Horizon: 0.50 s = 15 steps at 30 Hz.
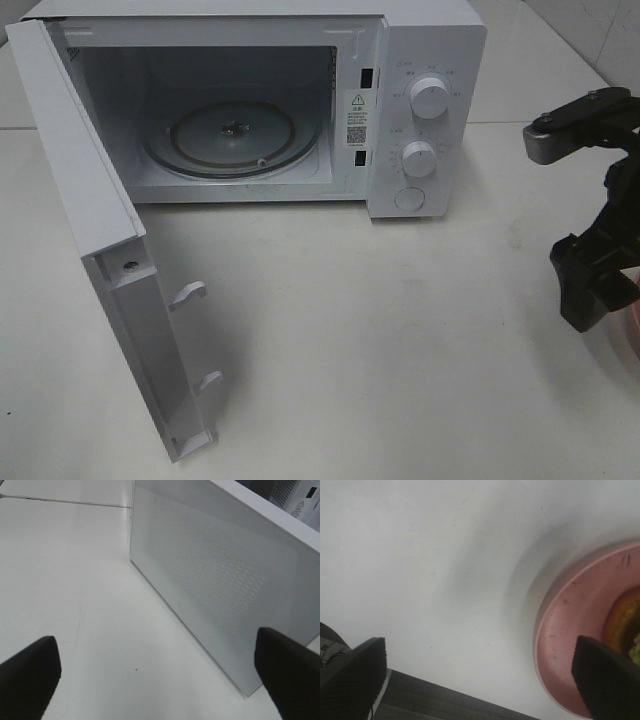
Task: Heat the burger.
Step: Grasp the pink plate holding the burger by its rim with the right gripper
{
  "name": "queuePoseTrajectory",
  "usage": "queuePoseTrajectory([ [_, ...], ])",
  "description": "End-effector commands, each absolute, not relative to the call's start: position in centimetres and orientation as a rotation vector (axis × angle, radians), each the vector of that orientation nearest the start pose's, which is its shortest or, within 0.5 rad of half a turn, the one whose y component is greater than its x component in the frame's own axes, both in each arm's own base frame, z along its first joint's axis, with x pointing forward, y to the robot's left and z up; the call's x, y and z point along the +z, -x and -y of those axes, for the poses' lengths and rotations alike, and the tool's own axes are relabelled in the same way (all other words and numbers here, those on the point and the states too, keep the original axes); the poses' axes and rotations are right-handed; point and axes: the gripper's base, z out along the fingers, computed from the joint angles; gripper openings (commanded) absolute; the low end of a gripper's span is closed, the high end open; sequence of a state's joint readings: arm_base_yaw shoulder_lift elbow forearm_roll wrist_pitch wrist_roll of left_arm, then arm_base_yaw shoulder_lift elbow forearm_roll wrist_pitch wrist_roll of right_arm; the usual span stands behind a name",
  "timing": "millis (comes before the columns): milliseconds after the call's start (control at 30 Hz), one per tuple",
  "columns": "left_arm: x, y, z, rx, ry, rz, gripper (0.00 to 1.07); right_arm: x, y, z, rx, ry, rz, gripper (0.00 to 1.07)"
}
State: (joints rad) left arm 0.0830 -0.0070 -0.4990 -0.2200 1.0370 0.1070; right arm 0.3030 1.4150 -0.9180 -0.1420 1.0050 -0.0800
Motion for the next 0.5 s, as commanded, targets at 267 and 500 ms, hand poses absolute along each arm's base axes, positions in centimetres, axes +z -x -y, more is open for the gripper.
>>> queuePoseTrajectory([
  [267, 28.0, 0.7, 1.8, -0.136, -0.029, -1.978, 0.98, 23.2, -24.1, -2.5, -0.184, 0.451, -2.947, 0.99],
  [500, 28.0, 0.7, 1.8, -0.136, -0.029, -1.978, 0.98, 22.3, -24.2, -0.8, -0.184, 0.349, -2.930, 0.97],
])
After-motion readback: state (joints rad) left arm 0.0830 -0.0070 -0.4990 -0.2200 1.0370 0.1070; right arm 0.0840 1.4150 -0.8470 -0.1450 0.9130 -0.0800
